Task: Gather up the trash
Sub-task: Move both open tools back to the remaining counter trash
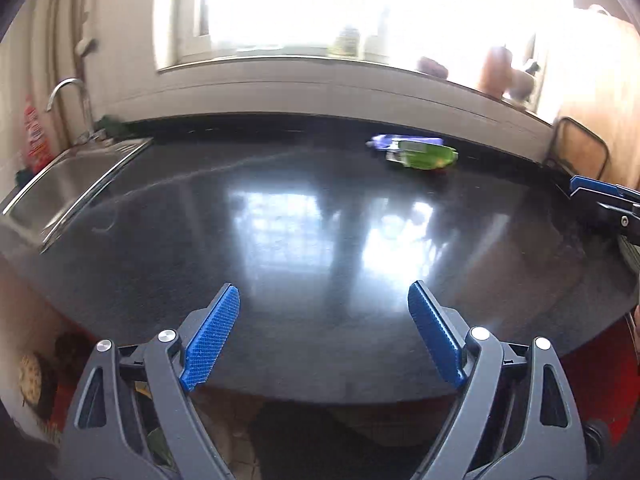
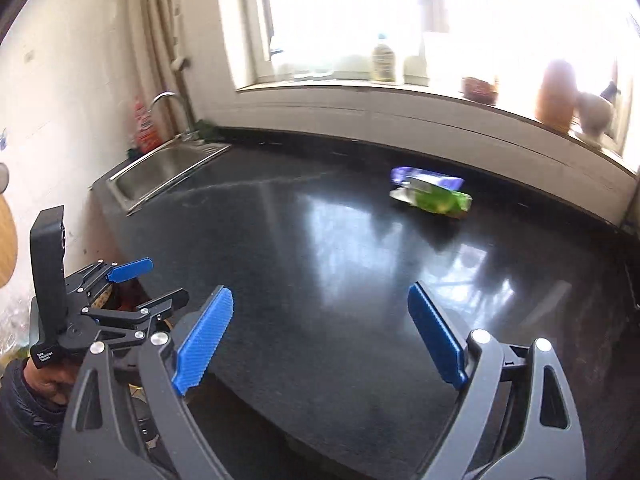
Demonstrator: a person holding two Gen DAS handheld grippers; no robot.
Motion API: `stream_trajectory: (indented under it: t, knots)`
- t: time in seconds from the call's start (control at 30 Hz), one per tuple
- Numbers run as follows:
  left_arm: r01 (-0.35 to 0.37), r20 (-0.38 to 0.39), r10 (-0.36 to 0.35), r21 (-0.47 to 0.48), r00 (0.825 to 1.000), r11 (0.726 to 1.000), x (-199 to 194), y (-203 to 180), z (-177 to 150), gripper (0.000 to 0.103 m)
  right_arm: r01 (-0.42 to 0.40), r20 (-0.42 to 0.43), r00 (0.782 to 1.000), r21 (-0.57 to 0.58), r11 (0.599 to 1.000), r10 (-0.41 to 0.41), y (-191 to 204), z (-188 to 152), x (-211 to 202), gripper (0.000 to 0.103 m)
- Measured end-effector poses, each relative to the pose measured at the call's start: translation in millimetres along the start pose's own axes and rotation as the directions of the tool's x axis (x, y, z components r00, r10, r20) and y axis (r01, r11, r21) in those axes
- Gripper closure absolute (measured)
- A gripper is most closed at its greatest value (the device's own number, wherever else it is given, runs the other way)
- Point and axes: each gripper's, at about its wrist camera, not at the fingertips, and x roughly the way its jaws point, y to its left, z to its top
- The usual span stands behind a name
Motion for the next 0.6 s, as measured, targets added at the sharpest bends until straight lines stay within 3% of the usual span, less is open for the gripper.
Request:
stream_trajectory:
  t: [0.13, 0.27, 0.43, 0.6]
  knots:
    - [0.084, -0.011, -0.084, 0.115, 0.996, 0.99, 19.8, -70.5, 12.9, 0.019, 0.075, 0.007, 0.997, 0.084, 0.994, -0.076, -60.3, -19.0, -24.9, 0.017]
    - [0.097, -0.029, -0.093, 0.202, 0.995, 0.975, 35.3, -111.5, 19.7, 0.019, 0.112, 0.004, 0.994, 0.112, 0.987, -0.113, -86.6, -31.5, -34.6, 0.017]
    - [0.075, -0.041, -0.067, 0.227, 0.997, 0.971, 55.6, -107.5, 39.3, 0.019, 0.101, 0.001, 0.995, 0.111, 0.989, -0.102, -108.1, -27.5, -24.2, 0.017]
    - [0.034, -0.061, -0.019, 0.253, 0.998, 0.967, 84.5, -82.0, 67.9, 0.019, 0.052, -0.022, 0.998, 0.081, 0.995, -0.05, -119.4, -4.7, 15.6, 0.017]
